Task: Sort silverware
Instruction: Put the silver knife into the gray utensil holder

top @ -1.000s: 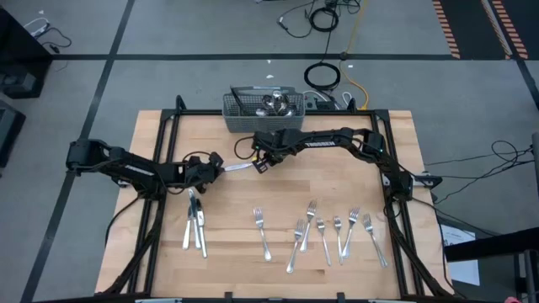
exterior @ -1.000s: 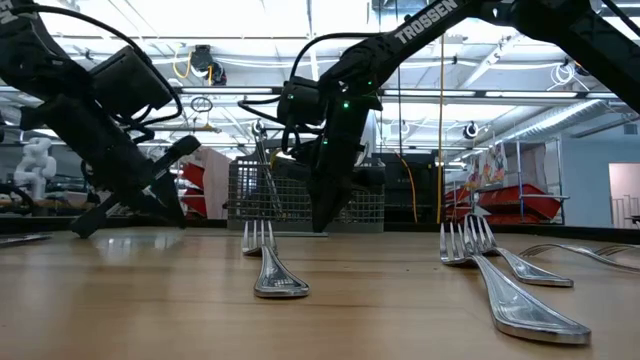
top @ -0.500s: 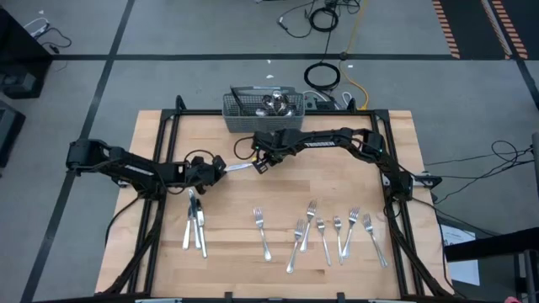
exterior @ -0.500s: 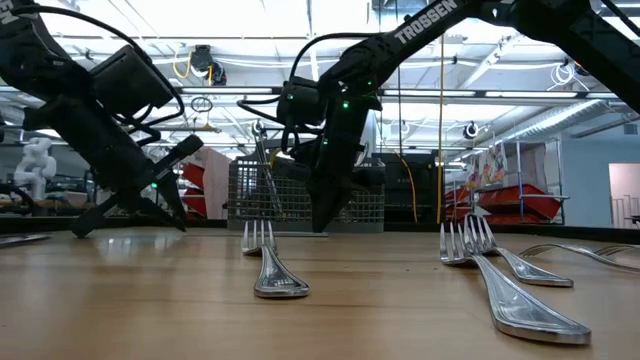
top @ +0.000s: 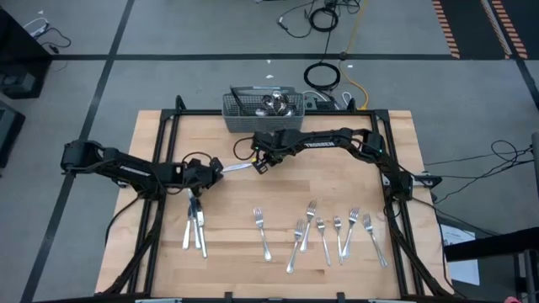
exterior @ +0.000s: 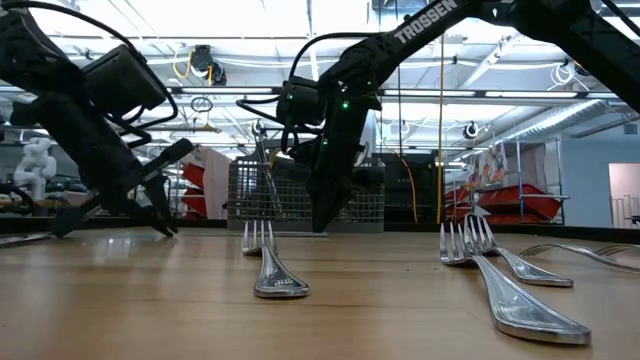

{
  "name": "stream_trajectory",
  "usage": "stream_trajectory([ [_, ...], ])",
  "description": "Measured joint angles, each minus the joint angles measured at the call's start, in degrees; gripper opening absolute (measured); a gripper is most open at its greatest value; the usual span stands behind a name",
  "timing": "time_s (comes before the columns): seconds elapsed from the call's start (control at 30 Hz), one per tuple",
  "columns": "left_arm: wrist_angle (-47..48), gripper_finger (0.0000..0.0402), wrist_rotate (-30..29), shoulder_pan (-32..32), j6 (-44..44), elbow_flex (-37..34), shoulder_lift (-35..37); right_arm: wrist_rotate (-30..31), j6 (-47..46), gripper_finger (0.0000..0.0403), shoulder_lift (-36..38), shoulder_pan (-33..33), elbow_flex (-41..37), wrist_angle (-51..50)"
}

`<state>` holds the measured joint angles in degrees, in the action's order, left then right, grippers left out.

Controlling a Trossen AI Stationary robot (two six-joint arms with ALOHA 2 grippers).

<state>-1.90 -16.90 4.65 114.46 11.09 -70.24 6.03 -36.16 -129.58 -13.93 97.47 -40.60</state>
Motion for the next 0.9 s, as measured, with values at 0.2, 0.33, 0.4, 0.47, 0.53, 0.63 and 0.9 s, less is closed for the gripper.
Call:
stream_trajectory([
  [0.2, -0.60, 0.0075, -5.33, 2.20, -2.31, -0.10, -0.54, -0.05, 0.26, 0.0000, -0.02, 0.13, -0.02, 0.04],
  [0.33, -0.92, 0.0104, -5.83, 3.81, -4.03, -0.15, -0.54, -0.33, 0.46, 0.0000, -0.03, 0.33, -0.04, 0.30],
  [0.4, -1.35, 0.0116, -5.67, 3.87, -5.78, -0.19, -0.54, -0.43, 0.44, 0.0000, -0.04, 0.33, -0.04, 0.36],
  [0.47, -1.85, 0.0124, -5.54, 3.87, -6.96, -0.26, -0.54, -0.40, 0.63, 0.0000, -0.04, 0.33, -0.04, 0.50],
  [0.53, -2.49, 0.0127, -4.54, 3.96, -8.85, -0.36, -0.54, -0.42, 0.76, 0.0000, -0.04, 0.33, -0.04, 0.59],
  [0.63, -3.79, 0.0128, -2.44, 3.69, -12.87, -0.54, -0.54, -0.42, 0.86, 0.0000, -0.02, 0.33, -0.04, 0.93],
  [0.9, -7.39, 0.0128, 3.33, 2.85, -13.38, -0.72, -0.81, -1.45, 1.27, 0.0000, -0.04, 0.31, -0.11, 2.43],
])
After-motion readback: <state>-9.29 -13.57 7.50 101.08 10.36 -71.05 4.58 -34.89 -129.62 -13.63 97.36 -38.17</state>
